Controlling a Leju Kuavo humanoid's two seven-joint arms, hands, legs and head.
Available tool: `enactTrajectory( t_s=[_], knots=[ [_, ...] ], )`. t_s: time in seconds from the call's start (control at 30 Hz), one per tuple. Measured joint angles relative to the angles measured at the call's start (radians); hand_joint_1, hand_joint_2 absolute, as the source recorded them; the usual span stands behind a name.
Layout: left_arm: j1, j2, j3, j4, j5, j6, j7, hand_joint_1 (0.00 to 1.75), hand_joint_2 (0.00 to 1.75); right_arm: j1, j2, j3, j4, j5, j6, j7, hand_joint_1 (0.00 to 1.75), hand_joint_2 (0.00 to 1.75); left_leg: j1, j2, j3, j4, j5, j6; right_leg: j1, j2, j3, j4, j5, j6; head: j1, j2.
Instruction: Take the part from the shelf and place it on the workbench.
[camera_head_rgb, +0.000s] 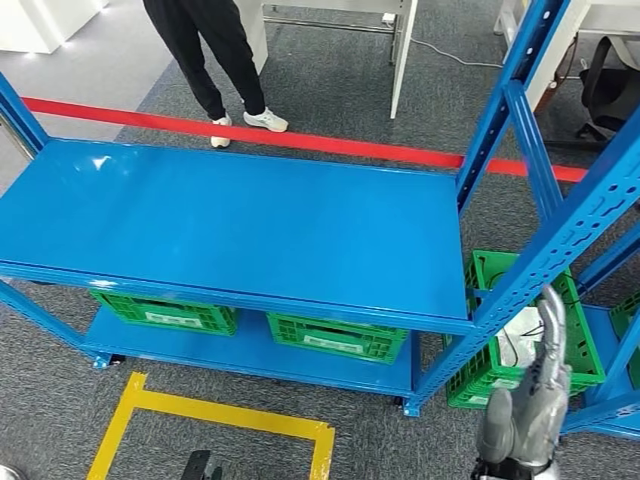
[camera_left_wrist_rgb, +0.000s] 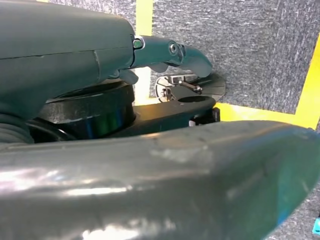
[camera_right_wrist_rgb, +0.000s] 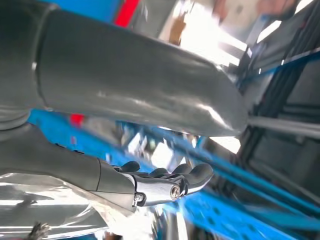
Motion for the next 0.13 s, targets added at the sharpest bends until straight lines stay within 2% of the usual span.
enactTrajectory(
  t_s=[0.13],
  knots=[
    [0.000, -0.001, 0.000, 0.000, 0.009, 0.000, -0.001, 0.00, 0.00, 0.018, 0.001, -0.013, -0.014, 0.098, -0.052, 0.002, 0.00, 0.00, -0.001, 0.000, 0.000, 0.001, -0.001, 0.002, -0.002, 0.001, 0.008, -0.003, 0.002, 0.004, 0.000, 0.000]
  ],
)
